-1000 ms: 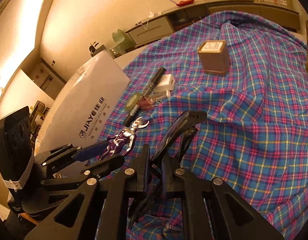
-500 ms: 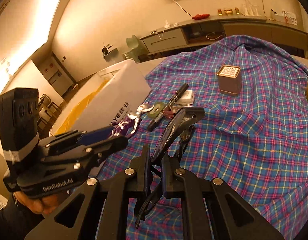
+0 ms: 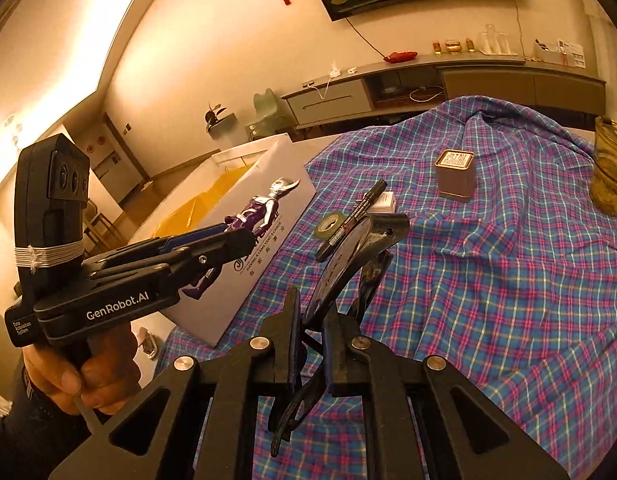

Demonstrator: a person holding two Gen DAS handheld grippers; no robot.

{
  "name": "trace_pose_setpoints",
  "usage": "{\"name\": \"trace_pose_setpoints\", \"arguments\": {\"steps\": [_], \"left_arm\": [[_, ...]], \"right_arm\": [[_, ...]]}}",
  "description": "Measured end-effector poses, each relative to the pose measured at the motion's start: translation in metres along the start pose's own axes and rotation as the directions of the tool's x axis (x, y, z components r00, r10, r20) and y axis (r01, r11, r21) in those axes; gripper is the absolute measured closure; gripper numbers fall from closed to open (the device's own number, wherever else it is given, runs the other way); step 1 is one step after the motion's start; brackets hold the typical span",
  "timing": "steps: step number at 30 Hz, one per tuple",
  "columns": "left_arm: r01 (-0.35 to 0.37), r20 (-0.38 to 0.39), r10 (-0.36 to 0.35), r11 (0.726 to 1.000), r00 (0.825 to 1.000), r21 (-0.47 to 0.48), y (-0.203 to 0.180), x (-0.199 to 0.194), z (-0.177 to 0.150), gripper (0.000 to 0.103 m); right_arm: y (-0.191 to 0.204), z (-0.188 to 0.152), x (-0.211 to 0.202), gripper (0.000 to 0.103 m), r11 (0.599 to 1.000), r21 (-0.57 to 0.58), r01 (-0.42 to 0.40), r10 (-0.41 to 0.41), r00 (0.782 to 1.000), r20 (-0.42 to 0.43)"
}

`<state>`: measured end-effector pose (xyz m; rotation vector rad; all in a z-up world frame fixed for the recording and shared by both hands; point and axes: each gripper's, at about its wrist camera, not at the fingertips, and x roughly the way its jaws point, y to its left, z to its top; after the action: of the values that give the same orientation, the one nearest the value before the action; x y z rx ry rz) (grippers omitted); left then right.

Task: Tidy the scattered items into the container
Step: 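Lift and carry the figure with the left tool while the right tool carries the glasses to the container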

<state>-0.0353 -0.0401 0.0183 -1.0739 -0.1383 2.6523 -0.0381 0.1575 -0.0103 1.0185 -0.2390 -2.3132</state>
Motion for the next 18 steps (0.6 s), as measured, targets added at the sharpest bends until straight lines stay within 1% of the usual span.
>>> {"name": "trace_pose_setpoints", "arguments": {"steps": [18], "left_arm": [[0.032,0.114,-0.023,0.997,0.993,-0.072,0.022,-0.054,0.012,0.065]], "right_arm": [[0.064,0.017,-0.025,0.092,0.996,-0.087,0.011,-0.007,0.999,0.046]]}}
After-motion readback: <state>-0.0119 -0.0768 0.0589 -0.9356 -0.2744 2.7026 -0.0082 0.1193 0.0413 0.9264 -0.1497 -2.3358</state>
